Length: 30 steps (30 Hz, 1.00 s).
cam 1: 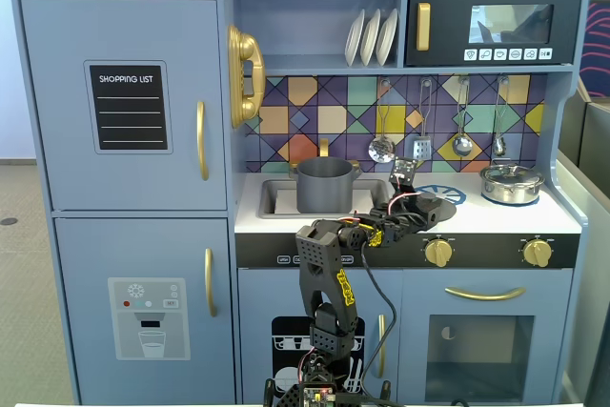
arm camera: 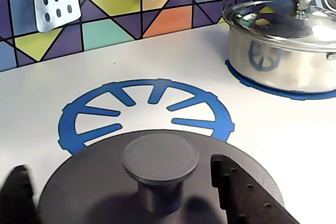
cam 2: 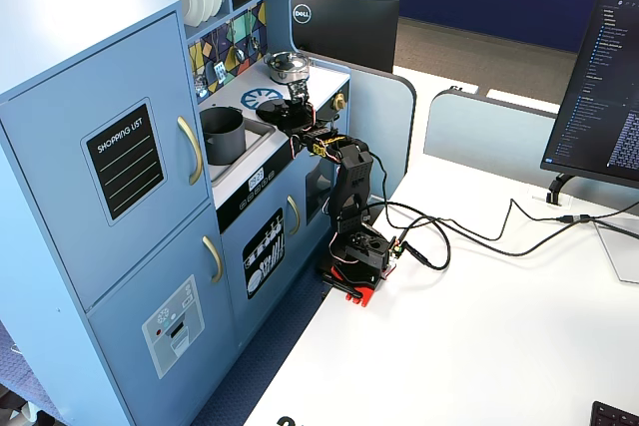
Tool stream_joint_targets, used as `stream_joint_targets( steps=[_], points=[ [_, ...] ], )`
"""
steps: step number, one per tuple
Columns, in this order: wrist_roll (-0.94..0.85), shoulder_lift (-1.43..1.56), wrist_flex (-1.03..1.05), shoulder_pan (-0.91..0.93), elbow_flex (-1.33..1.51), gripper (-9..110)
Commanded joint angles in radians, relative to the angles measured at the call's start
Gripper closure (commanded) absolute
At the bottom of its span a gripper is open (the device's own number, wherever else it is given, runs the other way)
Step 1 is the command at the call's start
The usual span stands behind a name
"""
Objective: Take off the lid from the gray recipient and place it on the counter
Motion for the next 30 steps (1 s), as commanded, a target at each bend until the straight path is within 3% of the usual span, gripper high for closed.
stream_joint_targets(
  steps=[1,30],
  points=[
    [-0.012,0.028,0.011,0.015,0.015,56],
    [0.006,0.298,0.048,0.006,0.031,61]
  ],
)
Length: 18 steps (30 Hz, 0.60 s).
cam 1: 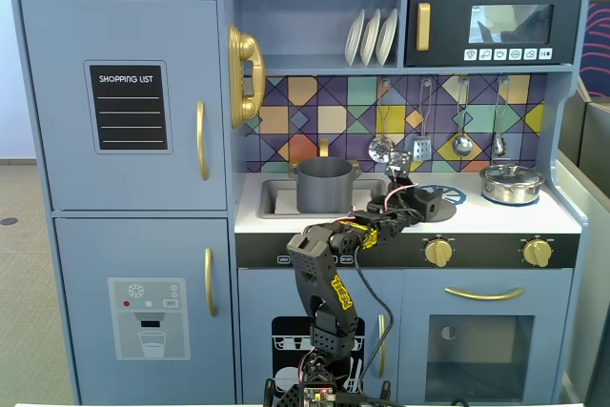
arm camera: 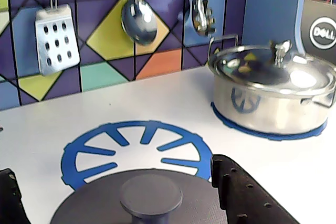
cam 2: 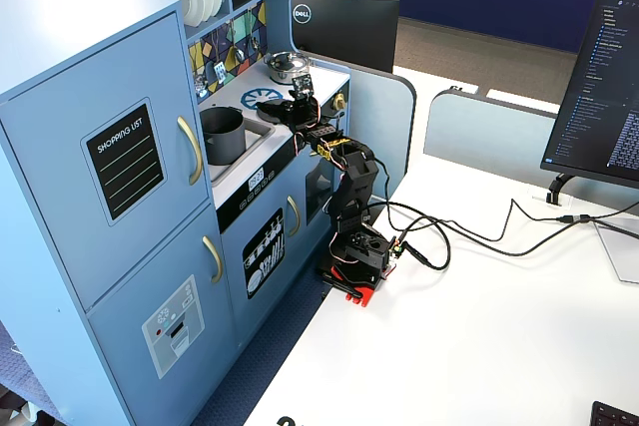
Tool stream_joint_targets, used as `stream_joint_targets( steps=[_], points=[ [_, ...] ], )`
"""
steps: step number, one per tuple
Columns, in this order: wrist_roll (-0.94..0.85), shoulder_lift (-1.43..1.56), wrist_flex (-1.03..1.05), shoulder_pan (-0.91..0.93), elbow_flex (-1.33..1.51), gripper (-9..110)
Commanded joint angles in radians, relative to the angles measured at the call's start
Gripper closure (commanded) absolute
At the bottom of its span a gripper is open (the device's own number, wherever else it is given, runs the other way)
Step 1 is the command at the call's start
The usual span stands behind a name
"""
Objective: Take off the lid from the gray recipient and place it on the counter
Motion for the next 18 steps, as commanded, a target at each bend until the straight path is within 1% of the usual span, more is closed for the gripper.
stream_joint_targets(
  steps=[1,3,4,7,9,12,14,16,18],
  points=[
    [0.020,0.160,0.063,-0.008,0.003,62],
    [0.034,0.272,0.160,-0.012,0.025,65],
    [0.049,0.347,0.250,-0.015,0.035,66],
    [0.087,0.601,0.627,-0.038,0.048,75],
    [0.091,0.744,0.848,-0.080,0.052,84],
    [0.112,0.899,1.150,-0.173,0.044,100],
    [0.138,0.959,1.319,-0.239,0.041,102],
    [0.104,0.992,1.489,-0.305,0.046,102],
    [0.106,1.006,1.617,-0.377,0.069,102]
  ],
)
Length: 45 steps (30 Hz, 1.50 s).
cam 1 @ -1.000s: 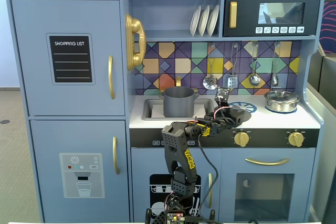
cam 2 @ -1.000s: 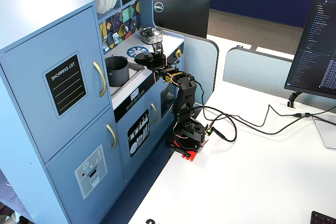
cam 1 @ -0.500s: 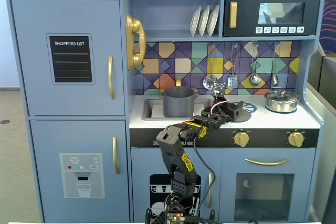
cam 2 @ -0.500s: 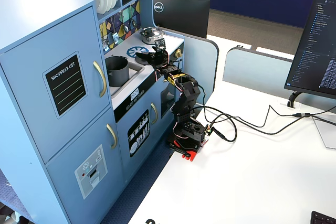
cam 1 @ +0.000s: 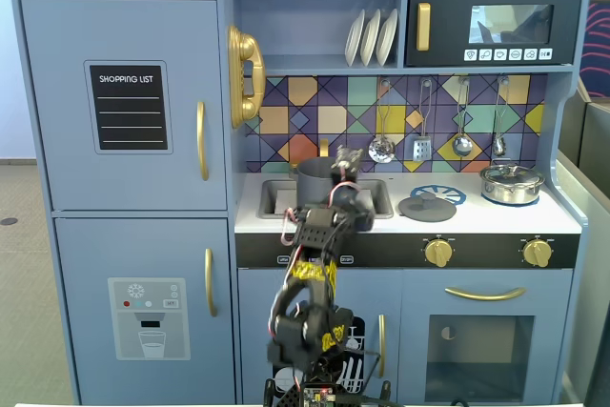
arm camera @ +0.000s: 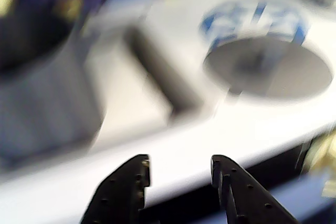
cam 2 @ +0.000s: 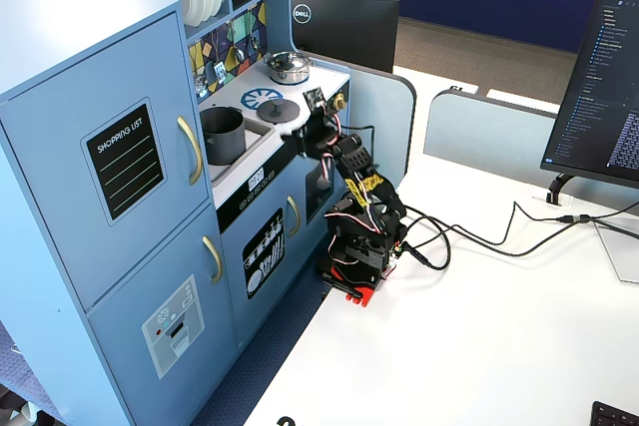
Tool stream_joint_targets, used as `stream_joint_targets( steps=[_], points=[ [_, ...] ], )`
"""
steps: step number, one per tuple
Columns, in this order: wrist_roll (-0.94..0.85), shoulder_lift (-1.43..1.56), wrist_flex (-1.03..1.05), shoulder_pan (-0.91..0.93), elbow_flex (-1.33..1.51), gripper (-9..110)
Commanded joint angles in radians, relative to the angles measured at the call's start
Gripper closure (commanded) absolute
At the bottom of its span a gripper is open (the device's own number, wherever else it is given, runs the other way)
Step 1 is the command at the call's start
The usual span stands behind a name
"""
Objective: Take off the lid from the gray recipient and place it on the counter
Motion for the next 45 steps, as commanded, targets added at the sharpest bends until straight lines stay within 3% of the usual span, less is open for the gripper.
stream_joint_targets(
  steps=[1,4,10,14,19,32,34,36,40,42,45],
  points=[
    [0.002,0.060,0.308,-0.118,0.021,102],
    [-0.003,0.077,0.413,-0.209,0.120,102],
    [0.038,0.178,0.388,-0.295,0.397,102],
    [-0.080,0.247,0.472,-0.314,0.541,102],
    [-0.080,0.247,0.503,-0.298,0.667,102],
    [-0.005,0.249,0.546,-0.316,0.756,101],
    [0.035,0.249,0.480,-0.318,0.756,101],
    [0.141,0.249,0.281,-0.307,0.755,101],
    [0.101,0.249,0.012,-0.291,0.755,100],
    [0.100,0.249,-0.002,-0.308,0.755,99],
    [0.084,0.249,0.152,-0.328,0.755,101]
  ],
)
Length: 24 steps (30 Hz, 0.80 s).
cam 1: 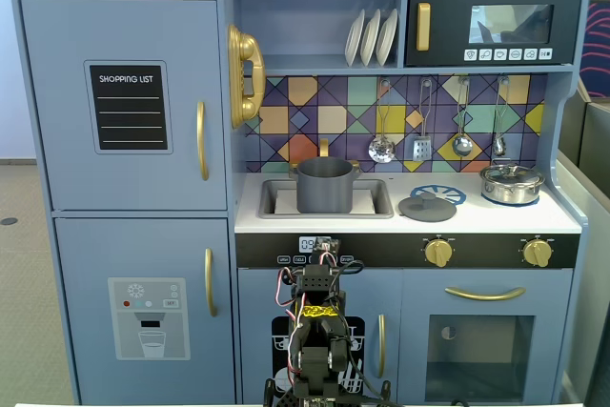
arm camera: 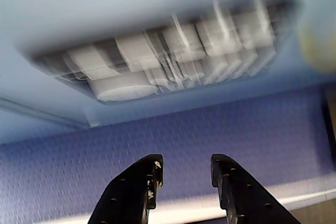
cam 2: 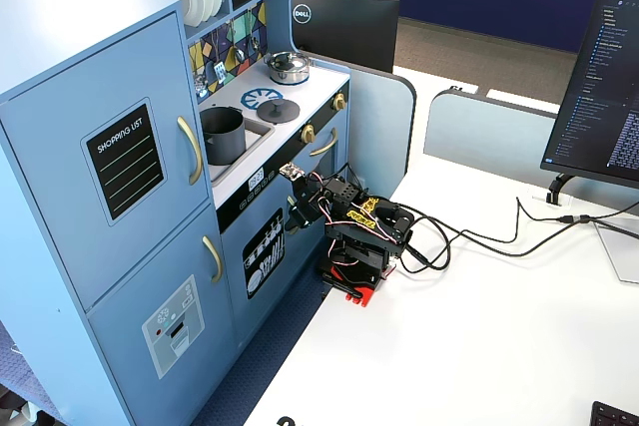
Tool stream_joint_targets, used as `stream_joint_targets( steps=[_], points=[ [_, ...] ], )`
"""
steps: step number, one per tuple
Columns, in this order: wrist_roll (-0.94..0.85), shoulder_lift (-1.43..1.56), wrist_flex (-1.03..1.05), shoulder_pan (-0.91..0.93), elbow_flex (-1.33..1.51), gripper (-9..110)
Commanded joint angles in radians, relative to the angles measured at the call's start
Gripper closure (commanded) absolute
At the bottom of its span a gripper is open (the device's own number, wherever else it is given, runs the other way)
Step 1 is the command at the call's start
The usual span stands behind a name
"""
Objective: Take off the lid from the gray recipient and place it on the counter
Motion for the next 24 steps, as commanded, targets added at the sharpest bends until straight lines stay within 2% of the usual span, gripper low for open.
stream_joint_targets(
  steps=[1,6,9,24],
  points=[
    [-0.011,-0.009,0.129,-0.009,-0.003,101],
    [-0.038,-0.009,0.387,-0.020,-0.003,101],
    [-0.080,-0.009,0.469,-0.029,-0.003,101],
    [-0.052,-0.009,0.469,0.018,-0.003,98]
  ],
)
